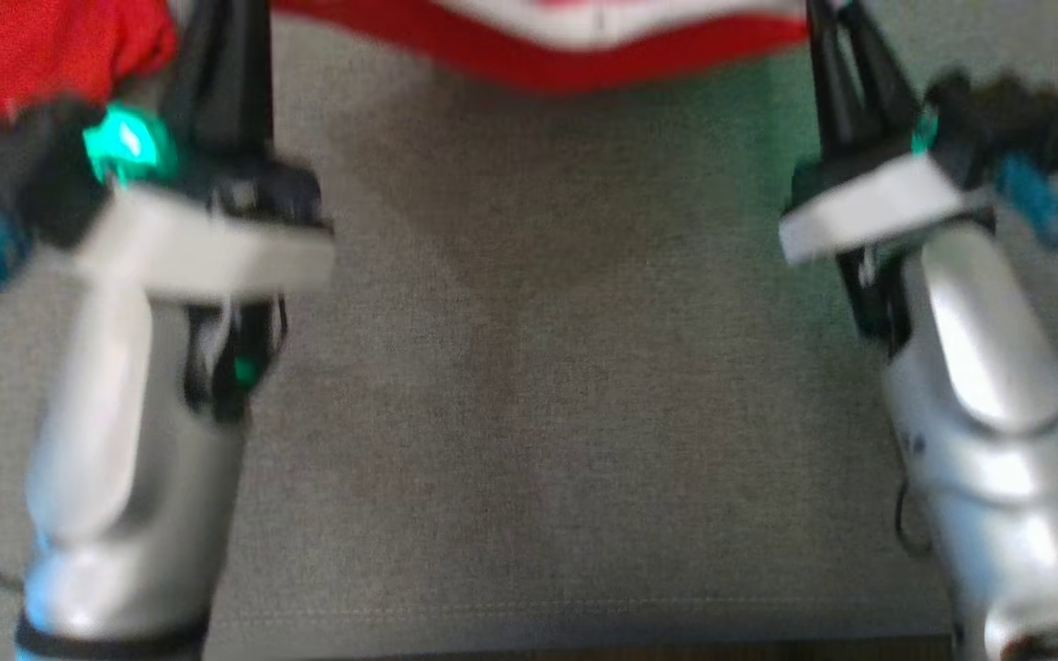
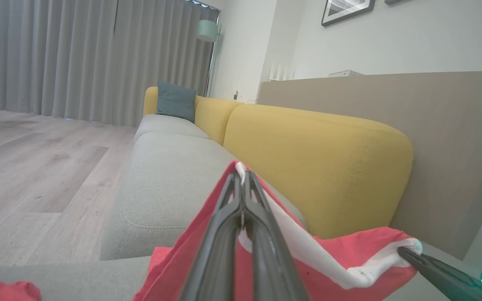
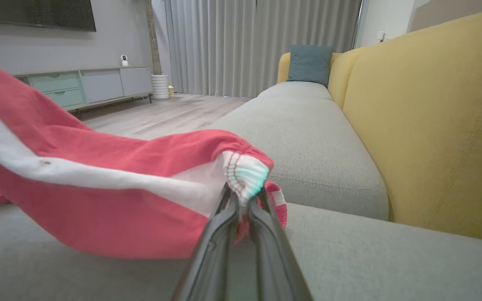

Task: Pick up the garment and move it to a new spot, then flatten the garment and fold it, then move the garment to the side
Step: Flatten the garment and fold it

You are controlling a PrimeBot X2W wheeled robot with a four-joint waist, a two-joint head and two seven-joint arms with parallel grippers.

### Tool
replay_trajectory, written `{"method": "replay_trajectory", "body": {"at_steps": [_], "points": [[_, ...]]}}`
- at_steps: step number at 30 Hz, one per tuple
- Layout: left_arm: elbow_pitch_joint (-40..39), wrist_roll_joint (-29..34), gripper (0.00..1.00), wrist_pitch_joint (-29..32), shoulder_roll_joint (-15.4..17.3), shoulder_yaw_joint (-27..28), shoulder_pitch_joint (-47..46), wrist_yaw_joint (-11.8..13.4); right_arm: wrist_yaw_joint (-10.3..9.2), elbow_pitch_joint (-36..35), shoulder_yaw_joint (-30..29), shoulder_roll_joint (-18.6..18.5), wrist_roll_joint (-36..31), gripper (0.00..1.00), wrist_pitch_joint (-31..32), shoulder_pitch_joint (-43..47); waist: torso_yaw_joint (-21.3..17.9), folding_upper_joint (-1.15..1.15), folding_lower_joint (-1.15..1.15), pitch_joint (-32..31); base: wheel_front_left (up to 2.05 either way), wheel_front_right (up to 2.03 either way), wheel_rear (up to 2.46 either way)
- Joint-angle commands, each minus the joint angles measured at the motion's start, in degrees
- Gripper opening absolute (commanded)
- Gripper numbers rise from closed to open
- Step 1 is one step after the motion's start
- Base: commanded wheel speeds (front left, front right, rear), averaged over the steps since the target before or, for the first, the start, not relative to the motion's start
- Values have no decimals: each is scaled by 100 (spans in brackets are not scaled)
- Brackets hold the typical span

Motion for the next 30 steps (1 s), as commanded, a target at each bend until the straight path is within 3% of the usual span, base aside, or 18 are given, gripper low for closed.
{"method": "replay_trajectory", "body": {"at_steps": [1,15,22,30], "points": [[-435,60,0,-28,189,199,279,-33,-5,-392,84,41,100,0,-34,356,-45,0,0,-262,0,0,0],[-2476,469,0,-28,-153,58,3665,-34,-5,-2452,-102,-79,500,0,-34,3546,-157,0,0,-1791,0,0,0],[-3202,627,0,-28,-201,-126,4797,-3,-5,-3346,-146,-315,453,0,254,4699,-330,0,0,-1806,0,0,0],[-2650,409,0,-28,-220,81,4572,-9,-5,-3204,-1,-293,644,0,290,4553,-475,0,0,-1445,0,0,0]]}}
